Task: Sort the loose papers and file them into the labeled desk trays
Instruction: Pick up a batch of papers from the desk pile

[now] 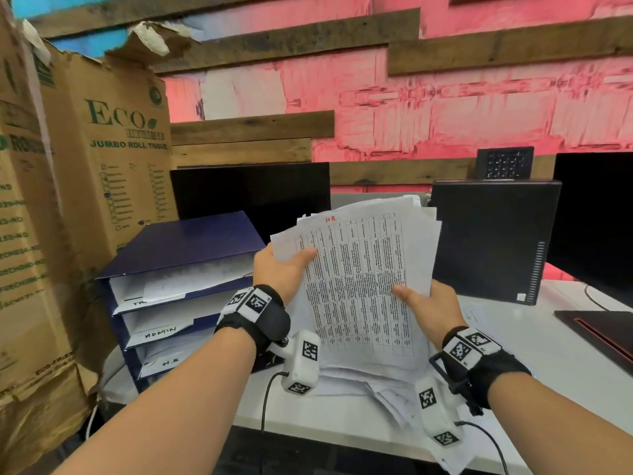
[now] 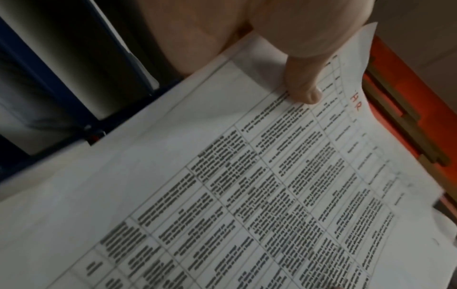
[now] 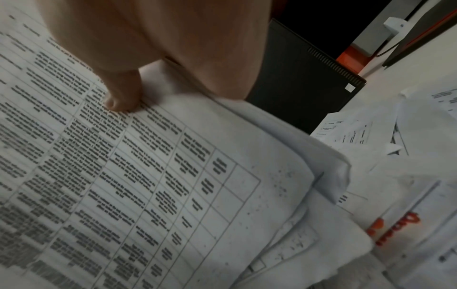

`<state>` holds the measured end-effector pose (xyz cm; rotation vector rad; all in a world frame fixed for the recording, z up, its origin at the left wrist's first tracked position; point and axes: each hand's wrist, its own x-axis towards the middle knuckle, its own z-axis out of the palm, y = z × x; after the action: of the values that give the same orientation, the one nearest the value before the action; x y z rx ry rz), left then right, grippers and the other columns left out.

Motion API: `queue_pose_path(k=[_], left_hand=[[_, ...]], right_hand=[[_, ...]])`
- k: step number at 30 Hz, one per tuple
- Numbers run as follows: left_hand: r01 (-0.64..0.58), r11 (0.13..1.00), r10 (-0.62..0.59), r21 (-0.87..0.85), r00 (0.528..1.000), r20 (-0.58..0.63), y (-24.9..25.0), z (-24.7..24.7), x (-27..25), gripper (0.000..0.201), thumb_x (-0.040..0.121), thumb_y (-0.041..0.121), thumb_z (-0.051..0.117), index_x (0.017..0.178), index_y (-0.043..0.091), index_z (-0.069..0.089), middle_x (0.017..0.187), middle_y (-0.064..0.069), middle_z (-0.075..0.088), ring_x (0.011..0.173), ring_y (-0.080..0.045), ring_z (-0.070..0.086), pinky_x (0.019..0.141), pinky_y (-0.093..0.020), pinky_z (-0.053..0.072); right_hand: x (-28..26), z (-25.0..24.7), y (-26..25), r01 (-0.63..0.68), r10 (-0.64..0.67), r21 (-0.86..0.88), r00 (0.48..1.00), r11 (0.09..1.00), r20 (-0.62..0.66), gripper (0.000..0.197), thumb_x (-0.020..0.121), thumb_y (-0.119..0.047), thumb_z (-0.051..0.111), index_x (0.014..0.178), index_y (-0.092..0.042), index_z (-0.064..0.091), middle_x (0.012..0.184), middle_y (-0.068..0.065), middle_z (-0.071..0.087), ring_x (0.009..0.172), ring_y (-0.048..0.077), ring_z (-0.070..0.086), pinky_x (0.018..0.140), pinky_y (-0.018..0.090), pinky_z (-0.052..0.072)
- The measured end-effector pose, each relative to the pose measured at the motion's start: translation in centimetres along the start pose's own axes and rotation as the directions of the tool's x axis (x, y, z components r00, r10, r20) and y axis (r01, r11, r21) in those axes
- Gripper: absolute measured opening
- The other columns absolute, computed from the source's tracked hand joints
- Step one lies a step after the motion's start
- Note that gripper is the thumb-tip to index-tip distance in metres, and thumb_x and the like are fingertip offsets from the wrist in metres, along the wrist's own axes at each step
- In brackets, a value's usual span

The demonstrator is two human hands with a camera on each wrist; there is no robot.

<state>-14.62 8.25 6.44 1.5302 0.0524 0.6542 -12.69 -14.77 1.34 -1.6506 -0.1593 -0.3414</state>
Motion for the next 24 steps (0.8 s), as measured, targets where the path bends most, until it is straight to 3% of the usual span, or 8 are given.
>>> queue_pose_path(k=[3, 7, 10, 12, 14, 18, 21, 24], left_hand=[[-0.045, 0.998, 0.044, -0.052, 0.999, -0.020, 0.4, 1.5, 0.2, 0.030, 0.080, 0.017, 0.075, 0.109, 0.013, 0.068, 0.094, 0.006, 0.070, 0.088, -0.012, 0.068, 0.075, -0.025, 0.052], [-0.026, 0.995, 0.020, -0.094, 0.998, -0.061, -0.5, 3.4, 0.0, 0.029, 0.080, 0.016, 0.075, 0.108, 0.017, 0.067, 0.094, 0.009, 0.069, 0.091, -0.011, 0.067, 0.084, -0.031, 0.053], [-0.012, 0.996, 0.009, -0.083, 0.999, -0.040, -1.7, 4.2, -0.5, 0.036, 0.078, 0.014, 0.076, 0.110, 0.016, 0.058, 0.099, 0.004, 0.067, 0.091, -0.013, 0.066, 0.079, -0.028, 0.053], [-0.014, 0.999, 0.014, -0.038, 1.000, -0.008, -2.5, 4.4, -0.8, 0.040, 0.077, 0.013, 0.077, 0.107, 0.017, 0.052, 0.098, 0.003, 0.064, 0.087, -0.010, 0.063, 0.069, -0.021, 0.050], [-0.024, 1.000, 0.024, -0.002, 0.999, 0.034, -3.0, 4.5, -1.1, 0.034, 0.077, 0.012, 0.077, 0.102, 0.019, 0.055, 0.092, 0.007, 0.064, 0.084, -0.008, 0.063, 0.063, -0.014, 0.046], [-0.026, 0.998, 0.029, -0.059, 0.999, 0.037, -2.2, 5.0, -0.8, 0.023, 0.079, 0.011, 0.075, 0.095, 0.025, 0.066, 0.087, 0.009, 0.068, 0.085, -0.010, 0.066, 0.066, -0.016, 0.049], [-0.055, 0.991, 0.056, -0.120, 0.998, 0.002, -1.2, 5.7, -0.1, 0.023, 0.077, 0.017, 0.078, 0.095, 0.023, 0.065, 0.092, 0.005, 0.070, 0.085, -0.010, 0.067, 0.070, -0.021, 0.052], [-0.055, 0.997, 0.055, -0.052, 0.998, -0.009, -1.7, 6.2, -0.1, 0.037, 0.072, 0.020, 0.082, 0.098, 0.021, 0.056, 0.097, 0.002, 0.066, 0.086, -0.011, 0.064, 0.066, -0.019, 0.050]], right_hand=[[0.4, -0.7, -0.4, 0.006, -0.006, 0.041, 1.000, 0.999, -0.013, 0.029, 0.087, -0.015, 0.066, 0.116, -0.011, 0.065, 0.096, -0.007, 0.067, 0.095, 0.014, 0.064, 0.084, 0.031, 0.049], [0.6, -1.6, 0.1, 0.005, -0.005, 0.006, 1.000, 1.000, -0.022, 0.029, 0.087, -0.017, 0.066, 0.115, -0.013, 0.064, 0.096, -0.009, 0.067, 0.094, 0.012, 0.064, 0.087, 0.035, 0.051], [0.2, -2.0, 0.7, -0.004, 0.004, -0.026, 1.000, 1.000, 0.008, 0.032, 0.087, -0.003, 0.060, 0.116, -0.014, 0.059, 0.096, -0.006, 0.065, 0.093, 0.013, 0.063, 0.074, 0.023, 0.050], [-0.3, -2.0, 1.1, 0.002, 0.002, -0.058, 0.999, 0.998, 0.053, 0.036, 0.086, 0.004, 0.054, 0.116, -0.015, 0.055, 0.097, -0.007, 0.063, 0.092, 0.007, 0.061, 0.066, 0.014, 0.045], [-0.7, -1.8, 1.2, 0.003, 0.005, -0.083, 0.996, 0.997, 0.093, 0.038, 0.086, 0.004, 0.054, 0.120, -0.014, 0.053, 0.102, -0.007, 0.063, 0.092, 0.003, 0.059, 0.066, 0.013, 0.045], [-0.3, -1.5, 0.3, 0.062, -0.056, -0.083, 0.996, 0.995, 0.075, 0.042, 0.085, 0.006, 0.054, 0.120, -0.018, 0.052, 0.103, -0.006, 0.063, 0.083, 0.002, 0.063, 0.055, 0.012, 0.049], [0.3, -1.6, -0.8, 0.156, -0.155, -0.061, 0.988, 0.986, 0.028, 0.047, 0.083, 0.006, 0.057, 0.120, -0.022, 0.046, 0.101, -0.011, 0.060, 0.082, -0.003, 0.062, 0.062, 0.012, 0.051], [0.5, -1.8, -0.6, 0.141, -0.136, -0.081, 0.989, 0.987, 0.062, 0.056, 0.082, 0.004, 0.061, 0.125, -0.022, 0.037, 0.103, -0.012, 0.056, 0.092, 0.001, 0.058, 0.074, 0.018, 0.051]])
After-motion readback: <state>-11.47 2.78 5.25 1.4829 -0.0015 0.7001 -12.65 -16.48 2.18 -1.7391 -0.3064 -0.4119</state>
